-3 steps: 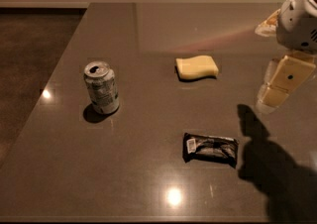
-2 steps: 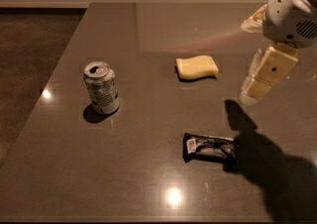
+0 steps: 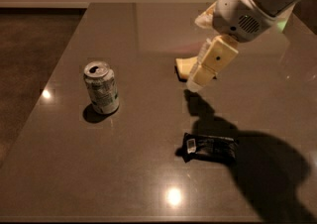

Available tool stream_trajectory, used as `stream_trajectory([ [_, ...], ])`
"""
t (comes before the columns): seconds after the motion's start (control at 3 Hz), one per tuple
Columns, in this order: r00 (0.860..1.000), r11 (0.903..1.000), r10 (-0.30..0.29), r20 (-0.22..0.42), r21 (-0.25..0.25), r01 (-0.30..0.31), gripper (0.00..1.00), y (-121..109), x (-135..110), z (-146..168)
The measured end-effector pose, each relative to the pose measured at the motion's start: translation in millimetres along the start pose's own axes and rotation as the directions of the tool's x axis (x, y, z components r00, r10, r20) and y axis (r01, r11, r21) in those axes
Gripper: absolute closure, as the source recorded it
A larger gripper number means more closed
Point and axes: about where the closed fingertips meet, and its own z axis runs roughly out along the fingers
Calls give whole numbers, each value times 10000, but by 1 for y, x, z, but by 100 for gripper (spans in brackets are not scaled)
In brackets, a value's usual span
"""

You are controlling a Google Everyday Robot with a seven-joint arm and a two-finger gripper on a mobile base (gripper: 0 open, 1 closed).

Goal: Move 7up can near rxbar chocolate

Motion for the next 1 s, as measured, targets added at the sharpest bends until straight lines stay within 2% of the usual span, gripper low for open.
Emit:
stream_trajectory([
  [0.33,9935,9988,-330,1092,-329,368,0,2,-41,19],
  [0.67,9817,9940,-604,1808,-794,758,0,13,-76,46],
  [1.0,9724,9830,-953,2132,-1337,1257,0,30,-108,89],
])
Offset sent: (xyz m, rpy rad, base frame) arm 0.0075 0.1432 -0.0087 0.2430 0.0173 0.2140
